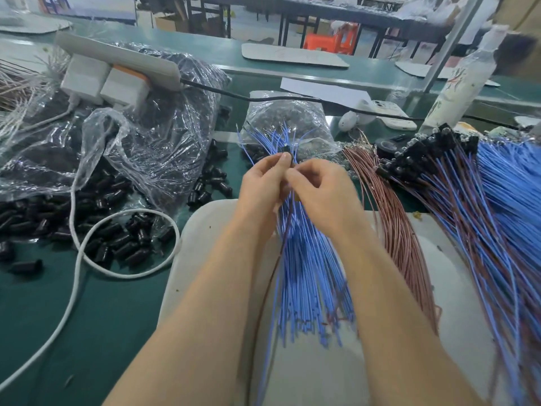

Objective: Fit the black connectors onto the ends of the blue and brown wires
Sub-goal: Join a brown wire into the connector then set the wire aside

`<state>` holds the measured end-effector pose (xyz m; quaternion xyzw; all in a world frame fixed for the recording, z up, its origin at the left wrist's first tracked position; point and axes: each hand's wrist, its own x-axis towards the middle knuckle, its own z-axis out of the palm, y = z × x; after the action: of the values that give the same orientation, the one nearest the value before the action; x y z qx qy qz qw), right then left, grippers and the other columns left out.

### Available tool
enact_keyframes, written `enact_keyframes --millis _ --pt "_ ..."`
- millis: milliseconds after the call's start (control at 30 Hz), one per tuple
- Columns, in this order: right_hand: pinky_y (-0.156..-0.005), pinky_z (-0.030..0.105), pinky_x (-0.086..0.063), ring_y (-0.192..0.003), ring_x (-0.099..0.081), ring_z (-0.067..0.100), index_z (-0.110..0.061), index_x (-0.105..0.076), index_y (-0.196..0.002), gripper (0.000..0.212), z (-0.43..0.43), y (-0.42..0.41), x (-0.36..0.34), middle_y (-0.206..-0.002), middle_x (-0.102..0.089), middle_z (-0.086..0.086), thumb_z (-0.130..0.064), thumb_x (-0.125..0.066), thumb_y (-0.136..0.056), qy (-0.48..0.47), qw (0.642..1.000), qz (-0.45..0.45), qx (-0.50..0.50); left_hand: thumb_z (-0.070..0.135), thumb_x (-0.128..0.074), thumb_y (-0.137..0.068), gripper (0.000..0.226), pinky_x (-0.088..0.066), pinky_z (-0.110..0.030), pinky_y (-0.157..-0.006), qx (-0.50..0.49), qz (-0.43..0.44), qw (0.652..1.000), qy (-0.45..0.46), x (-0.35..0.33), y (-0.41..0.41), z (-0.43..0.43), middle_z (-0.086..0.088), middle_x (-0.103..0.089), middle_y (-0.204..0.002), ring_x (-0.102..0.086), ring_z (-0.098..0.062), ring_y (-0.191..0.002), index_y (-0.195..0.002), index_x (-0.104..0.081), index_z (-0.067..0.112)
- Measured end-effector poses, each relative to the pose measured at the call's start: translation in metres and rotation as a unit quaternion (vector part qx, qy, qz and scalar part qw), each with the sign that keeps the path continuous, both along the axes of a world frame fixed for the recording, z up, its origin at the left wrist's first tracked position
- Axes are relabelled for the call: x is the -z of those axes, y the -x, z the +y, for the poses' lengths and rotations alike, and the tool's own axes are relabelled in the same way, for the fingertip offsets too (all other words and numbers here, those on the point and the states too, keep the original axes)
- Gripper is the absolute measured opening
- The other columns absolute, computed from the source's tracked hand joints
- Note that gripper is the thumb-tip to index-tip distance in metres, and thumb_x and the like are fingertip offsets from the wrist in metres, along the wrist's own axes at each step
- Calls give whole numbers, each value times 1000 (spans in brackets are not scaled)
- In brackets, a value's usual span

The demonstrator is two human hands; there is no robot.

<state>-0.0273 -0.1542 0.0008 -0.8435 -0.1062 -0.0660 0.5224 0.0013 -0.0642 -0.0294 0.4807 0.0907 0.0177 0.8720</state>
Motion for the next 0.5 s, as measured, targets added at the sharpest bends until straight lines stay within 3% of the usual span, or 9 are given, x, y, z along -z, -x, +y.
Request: enact_keyframes --millis 67,133,300,500 --pt "-60 9 -39 -66 -55 0 -17 -63 -90 10 -7 -9 13 -72 -60 -13 -27 -63 -89 50 993 -2 104 14 -58 -93 6 -45 -23 -66 4 -20 999 -40 4 -3 0 5 -63 -65 -56 -10 -61 -87 -61 14" --pt "-61 8 -41 -66 -54 -3 -16 -62 -92 14 -10 -13 20 -73 -59 -14 -29 -65 -88 43 993 11 111 13 -59 -92 6 -45 -22 -66 3 -34 998 -59 2 -1 -3 10 -63 -60 -55 -5 -56 -87 -60 15" --pt "-82 37 -53 -79 -66 18 -11 -67 -90 12 -6 -14 22 -82 -70 2 -23 -66 -88 17 993 19 117 12 -61 -91 7 -48 -18 -60 7 -48 995 -86 2 1 -3 8 -65 -66 -57 -7 -61 -87 -61 17" --pt "-83 46 -53 -80 -68 25 -13 -68 -81 8 -6 -18 23 -80 -71 7 -19 -68 -86 -10 992 40 123 12 -61 -91 8 -47 -16 -55 0 -54 993 -100 2 2 -3 2 -64 -74 -57 -8 -63 -86 -62 18"
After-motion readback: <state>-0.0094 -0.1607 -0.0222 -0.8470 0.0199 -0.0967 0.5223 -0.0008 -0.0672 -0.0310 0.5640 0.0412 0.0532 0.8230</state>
